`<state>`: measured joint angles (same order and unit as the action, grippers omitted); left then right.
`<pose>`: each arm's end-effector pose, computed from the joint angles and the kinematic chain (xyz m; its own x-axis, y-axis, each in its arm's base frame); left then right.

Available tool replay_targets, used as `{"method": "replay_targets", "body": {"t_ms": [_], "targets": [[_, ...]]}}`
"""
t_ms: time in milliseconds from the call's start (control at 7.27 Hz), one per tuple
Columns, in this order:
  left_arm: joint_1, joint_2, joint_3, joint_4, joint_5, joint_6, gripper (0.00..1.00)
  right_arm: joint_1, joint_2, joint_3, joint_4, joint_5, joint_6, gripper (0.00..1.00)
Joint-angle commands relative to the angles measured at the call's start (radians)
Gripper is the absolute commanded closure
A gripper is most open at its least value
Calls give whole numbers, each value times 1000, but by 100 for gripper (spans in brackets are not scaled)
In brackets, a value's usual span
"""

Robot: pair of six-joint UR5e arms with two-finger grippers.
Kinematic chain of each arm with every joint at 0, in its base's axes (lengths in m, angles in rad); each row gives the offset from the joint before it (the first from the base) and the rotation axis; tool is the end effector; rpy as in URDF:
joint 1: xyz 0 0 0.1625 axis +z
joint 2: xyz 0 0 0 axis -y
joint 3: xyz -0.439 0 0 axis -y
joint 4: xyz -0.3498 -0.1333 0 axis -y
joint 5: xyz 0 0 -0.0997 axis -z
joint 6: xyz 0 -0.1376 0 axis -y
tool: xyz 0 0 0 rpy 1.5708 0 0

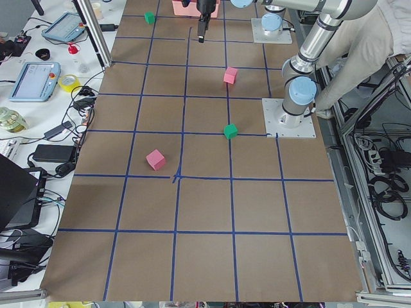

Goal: Align button upright
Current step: 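Move the right gripper over the pink box toward the black button switch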

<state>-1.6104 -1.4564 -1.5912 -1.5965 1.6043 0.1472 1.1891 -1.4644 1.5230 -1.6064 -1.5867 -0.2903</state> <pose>-0.1447 -0.4016 0.5011 -0.9822 0.1831 -0.0431 0.1856 0.9806 -0.0626 -0.0617 -0.5057 0.4387 -0.9958 0.0910 0.0087 0.0912 0.9955 0.0266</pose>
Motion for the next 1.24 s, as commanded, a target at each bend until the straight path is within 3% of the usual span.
{"method": "replay_targets", "body": {"t_ms": [0,275,550,825,1100], "targets": [[0,4,-1,-2,2,0,0,-103,71,9,-95,-25,-139,0],[0,2,-1,-2,2,-1,0,-199,94,102,-244,-15,-171,0],[0,4,-1,-2,2,0,0,-215,105,283,-498,-27,-170,0],[0,4,-1,-2,2,-1,0,-287,127,348,-540,40,-267,0],[0,4,-1,-2,2,-1,0,-295,179,350,-582,57,-277,0]]}}
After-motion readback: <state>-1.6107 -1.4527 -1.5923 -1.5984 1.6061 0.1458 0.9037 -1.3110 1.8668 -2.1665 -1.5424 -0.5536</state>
